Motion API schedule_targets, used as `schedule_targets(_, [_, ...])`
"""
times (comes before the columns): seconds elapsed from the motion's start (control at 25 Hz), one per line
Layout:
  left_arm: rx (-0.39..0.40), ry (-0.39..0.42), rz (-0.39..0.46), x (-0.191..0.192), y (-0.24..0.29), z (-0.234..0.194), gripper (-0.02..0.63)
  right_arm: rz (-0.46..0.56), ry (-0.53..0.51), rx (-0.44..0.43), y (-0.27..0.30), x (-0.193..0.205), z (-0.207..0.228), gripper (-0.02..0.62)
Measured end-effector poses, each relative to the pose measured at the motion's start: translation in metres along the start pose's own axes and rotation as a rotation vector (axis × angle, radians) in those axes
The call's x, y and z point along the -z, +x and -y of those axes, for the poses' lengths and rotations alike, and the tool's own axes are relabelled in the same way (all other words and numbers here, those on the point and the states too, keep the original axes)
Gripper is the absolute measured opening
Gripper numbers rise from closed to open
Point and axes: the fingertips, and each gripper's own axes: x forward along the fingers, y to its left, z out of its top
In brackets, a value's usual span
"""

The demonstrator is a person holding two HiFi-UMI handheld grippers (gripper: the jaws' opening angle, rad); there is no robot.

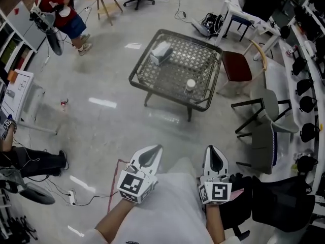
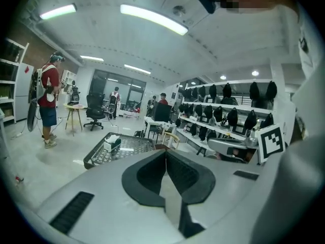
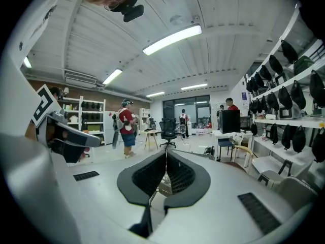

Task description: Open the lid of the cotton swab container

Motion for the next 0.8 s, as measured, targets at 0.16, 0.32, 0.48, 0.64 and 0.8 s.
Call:
schedule_targets(0.16, [0.010, -0.012, -0.031, -0.001, 0.014, -0.019, 0.006, -0.019, 0.026, 0.007, 0.021, -0.001, -0.007, 0.002])
schedule_targets(0.32, [-0.004, -0.025, -0.026, -0.011, 0.040, -0.044, 0.006, -0.038, 0.018, -0.015, 0.059, 0.002, -0.004, 0.002])
schedule_targets(0.48, [-0.013, -0.022, -0.029, -0.027, 0.087, -0.065, 0.006, -0.025, 0.013, -0.045, 0.113, -0.002, 0.015, 0.002])
schedule_targets(0.64, [-0.037, 0.001, -0.012, -0.059, 0.138, -0.084, 0.006, -0.015, -0.058, -0.106, 0.174, -0.016, 0.033, 0.002])
schedule_targets(0.8, [-0.063, 0.019, 0.001, -0.090, 0.193, -0.102, 0.006, -0.026, -0.131, -0.181, 0.238, -0.028, 0.057, 0.002])
